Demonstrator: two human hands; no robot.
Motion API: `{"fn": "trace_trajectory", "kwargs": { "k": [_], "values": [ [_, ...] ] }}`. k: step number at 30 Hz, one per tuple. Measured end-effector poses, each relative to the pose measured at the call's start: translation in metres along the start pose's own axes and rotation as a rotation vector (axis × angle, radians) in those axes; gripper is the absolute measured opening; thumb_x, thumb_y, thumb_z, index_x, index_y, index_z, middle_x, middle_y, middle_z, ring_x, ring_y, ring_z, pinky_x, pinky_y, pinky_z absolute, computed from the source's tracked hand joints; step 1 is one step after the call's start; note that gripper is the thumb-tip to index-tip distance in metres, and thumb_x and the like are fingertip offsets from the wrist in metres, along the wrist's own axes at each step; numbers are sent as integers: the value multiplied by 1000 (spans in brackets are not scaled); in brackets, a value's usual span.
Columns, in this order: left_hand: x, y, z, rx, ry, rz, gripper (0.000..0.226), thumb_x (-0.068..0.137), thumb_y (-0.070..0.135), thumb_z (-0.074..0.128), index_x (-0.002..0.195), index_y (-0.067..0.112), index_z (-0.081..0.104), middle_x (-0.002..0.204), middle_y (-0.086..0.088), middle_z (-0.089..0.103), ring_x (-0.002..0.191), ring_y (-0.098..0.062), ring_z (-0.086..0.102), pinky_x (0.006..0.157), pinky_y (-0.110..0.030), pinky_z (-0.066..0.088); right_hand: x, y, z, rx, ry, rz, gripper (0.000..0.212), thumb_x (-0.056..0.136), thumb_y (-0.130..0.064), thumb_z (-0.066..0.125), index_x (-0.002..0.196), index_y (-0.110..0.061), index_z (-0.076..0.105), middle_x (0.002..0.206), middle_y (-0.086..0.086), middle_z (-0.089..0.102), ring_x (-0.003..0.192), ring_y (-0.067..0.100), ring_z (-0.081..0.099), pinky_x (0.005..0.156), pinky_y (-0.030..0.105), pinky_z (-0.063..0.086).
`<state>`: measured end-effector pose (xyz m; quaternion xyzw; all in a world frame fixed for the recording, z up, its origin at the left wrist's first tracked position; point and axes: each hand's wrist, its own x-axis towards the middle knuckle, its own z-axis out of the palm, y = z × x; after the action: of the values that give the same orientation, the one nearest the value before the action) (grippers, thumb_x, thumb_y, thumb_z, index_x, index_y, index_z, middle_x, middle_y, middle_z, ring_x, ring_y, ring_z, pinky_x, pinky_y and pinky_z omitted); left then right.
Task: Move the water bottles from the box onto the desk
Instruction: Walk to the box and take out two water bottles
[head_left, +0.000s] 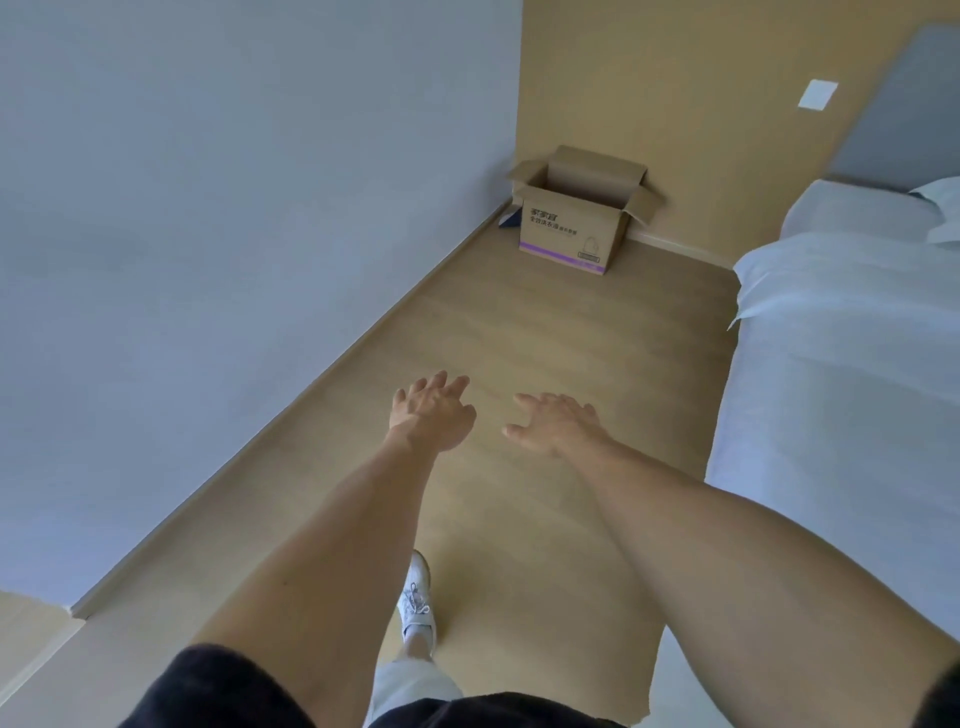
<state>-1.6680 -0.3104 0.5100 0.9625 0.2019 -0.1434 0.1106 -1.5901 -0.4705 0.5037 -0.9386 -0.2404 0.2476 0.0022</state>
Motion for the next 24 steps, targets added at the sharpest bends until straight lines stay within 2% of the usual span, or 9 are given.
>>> {"fn": "trace_trajectory", "kwargs": {
  "k": [8,15,24],
  "values": [
    [143,-24,-43,-15,-46,107,60,101,40,37,158,33,23,166,0,21,148,-28,26,119,-46,24,116,-24,-62,3,-19,127,69,95,-66,38,156,-36,24,160,3,31,147,27,27,117,50,22],
    [255,-58,-99,-12,-33,133,60,100,48,40,156,33,26,162,1,28,146,-26,29,116,-46,25,203,-53,-126,40,9,180,66,97,-64,37,156,-38,21,162,2,27,148,27,24,116,50,23],
    [364,-35,-122,36,-63,233,62,99,53,41,156,34,25,163,0,26,148,-27,26,117,-46,24,291,-34,-170,68,8,262,66,98,-63,35,156,-37,19,163,3,24,148,27,23,116,49,23]
  ]
}}
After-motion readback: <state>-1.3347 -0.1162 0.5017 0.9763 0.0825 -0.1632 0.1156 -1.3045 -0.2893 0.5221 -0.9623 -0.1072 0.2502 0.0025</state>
